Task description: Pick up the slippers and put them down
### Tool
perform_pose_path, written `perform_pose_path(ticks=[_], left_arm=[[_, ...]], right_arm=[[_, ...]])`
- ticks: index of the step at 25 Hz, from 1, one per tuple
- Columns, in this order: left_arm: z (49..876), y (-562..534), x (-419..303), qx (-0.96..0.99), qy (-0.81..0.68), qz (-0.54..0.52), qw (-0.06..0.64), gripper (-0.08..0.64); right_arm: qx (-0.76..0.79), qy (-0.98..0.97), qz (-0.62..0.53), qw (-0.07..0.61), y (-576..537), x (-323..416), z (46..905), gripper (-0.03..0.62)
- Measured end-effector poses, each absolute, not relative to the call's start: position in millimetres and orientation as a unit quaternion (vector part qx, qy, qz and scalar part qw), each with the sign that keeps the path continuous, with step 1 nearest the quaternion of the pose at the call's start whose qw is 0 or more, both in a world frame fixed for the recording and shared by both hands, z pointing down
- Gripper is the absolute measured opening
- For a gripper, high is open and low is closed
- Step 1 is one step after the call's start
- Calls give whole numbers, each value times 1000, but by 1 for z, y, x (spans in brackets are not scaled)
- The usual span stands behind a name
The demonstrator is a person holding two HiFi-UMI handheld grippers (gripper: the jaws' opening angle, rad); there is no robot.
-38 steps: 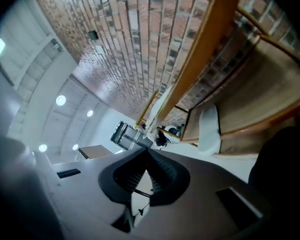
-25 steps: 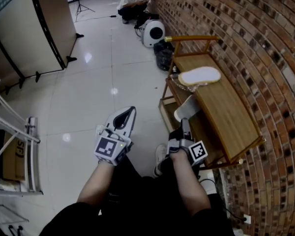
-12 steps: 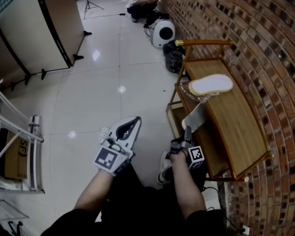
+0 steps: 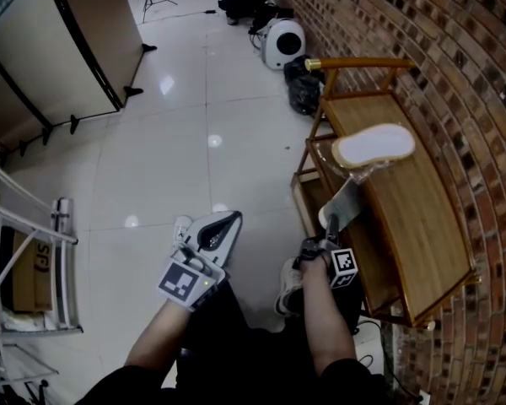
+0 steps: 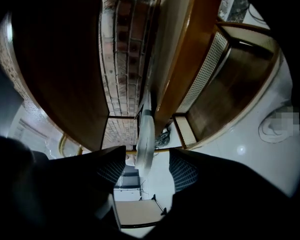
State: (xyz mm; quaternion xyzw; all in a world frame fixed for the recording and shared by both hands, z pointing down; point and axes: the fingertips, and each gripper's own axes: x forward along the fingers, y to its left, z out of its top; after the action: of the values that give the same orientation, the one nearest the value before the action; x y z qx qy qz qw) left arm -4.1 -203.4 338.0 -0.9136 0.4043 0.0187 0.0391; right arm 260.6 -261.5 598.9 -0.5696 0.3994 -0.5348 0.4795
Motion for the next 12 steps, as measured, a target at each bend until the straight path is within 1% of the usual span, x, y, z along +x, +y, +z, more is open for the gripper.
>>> perform_pose_path(ticks=[5,7,8,9,12], left_arm=[[348,-208,-3,-919,393,4,35,5],[351,-208,-1,-920,390,-2,33,5],[353,-208,0,-920,390,-3,31,5],[353,-208,0,-921,389,-3,29,5],[354,-206,-3,-919,392,2,26,5]], right_arm=[[-566,387,-546,481,-272,267,606,274],[-568,390,-544,479,-272,268,604,185],[-569,397,-539,477,-272,269,600,125],[-570,404,-534,476,-273,269,595,80],[-563,414,-529,481,-274,266,584,74]])
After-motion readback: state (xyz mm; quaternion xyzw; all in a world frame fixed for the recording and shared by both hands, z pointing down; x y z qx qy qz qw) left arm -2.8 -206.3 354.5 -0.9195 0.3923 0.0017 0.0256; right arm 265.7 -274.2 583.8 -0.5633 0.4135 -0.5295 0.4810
